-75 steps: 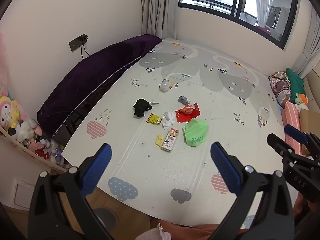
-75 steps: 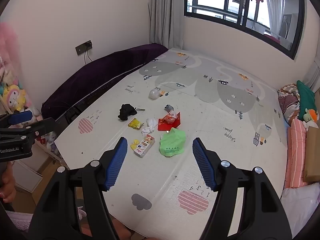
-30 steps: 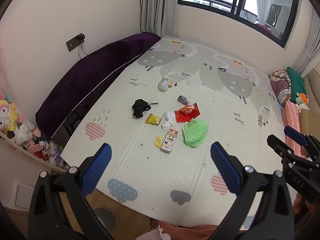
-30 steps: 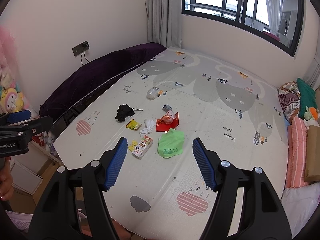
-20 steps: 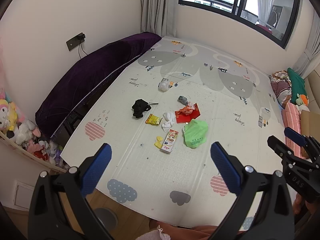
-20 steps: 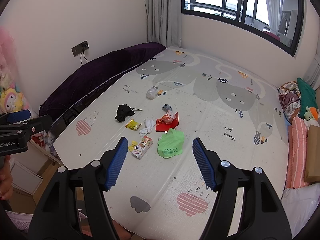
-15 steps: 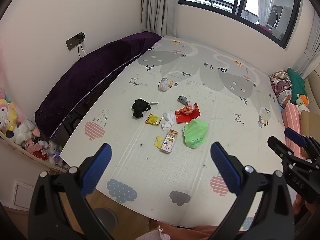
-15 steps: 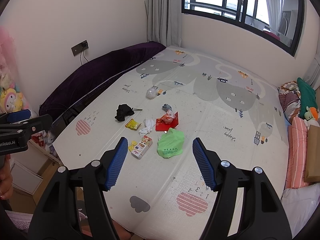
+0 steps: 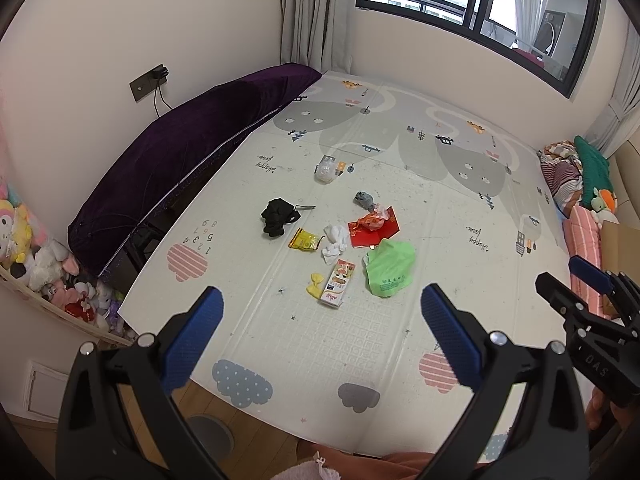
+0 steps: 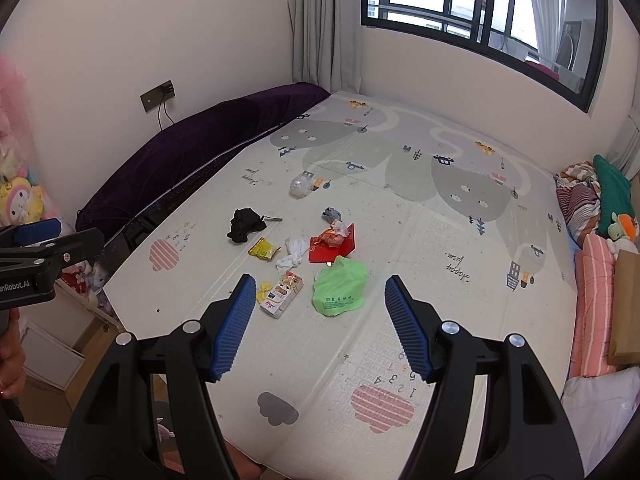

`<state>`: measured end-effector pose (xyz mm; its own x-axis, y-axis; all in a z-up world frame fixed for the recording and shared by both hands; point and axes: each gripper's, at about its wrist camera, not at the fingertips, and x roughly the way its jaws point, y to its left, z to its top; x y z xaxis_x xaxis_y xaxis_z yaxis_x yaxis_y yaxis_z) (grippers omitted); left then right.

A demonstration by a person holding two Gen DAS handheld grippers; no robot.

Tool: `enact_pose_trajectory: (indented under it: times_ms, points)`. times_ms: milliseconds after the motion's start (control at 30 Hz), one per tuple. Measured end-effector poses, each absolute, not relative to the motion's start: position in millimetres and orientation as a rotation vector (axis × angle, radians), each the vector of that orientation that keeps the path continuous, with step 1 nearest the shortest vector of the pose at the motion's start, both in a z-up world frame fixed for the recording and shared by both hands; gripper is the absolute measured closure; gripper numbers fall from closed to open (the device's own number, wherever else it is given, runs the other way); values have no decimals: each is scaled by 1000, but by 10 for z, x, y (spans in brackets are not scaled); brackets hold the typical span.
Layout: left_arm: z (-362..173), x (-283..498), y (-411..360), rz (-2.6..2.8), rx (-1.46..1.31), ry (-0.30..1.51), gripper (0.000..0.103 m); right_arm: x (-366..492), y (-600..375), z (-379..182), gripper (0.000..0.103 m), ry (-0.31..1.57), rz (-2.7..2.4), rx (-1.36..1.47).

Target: Collect trash

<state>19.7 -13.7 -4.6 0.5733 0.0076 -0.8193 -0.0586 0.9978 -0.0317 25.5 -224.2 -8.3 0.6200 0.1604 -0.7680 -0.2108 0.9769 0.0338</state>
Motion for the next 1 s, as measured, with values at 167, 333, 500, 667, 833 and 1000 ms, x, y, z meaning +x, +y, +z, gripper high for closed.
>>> enact_pose_trajectory:
  times_ms: [167,333,500,667,833,1000]
  points:
    - [-49,212,-137,37,-58,960,4,250,-2263,-75,38,875,211,-61]
    - [-68,228,-132,29,-59,960,4,253,-2264,-67,39,876,208,-58]
    - [-92,276,-122,29,-58,968,4,274,-2275,-79,41,881,208,-57]
    - [-181,369,-88,35,-56,994,4,384,-2303,-182,41,898,193,-73]
    - [-410,554,-56,39,-58,1043,4,609,-2335,-428,41,946,193,-75]
    - [-849,877,-40,35,-87,1122,4,957,-2340,-887,41,1000,209,-100]
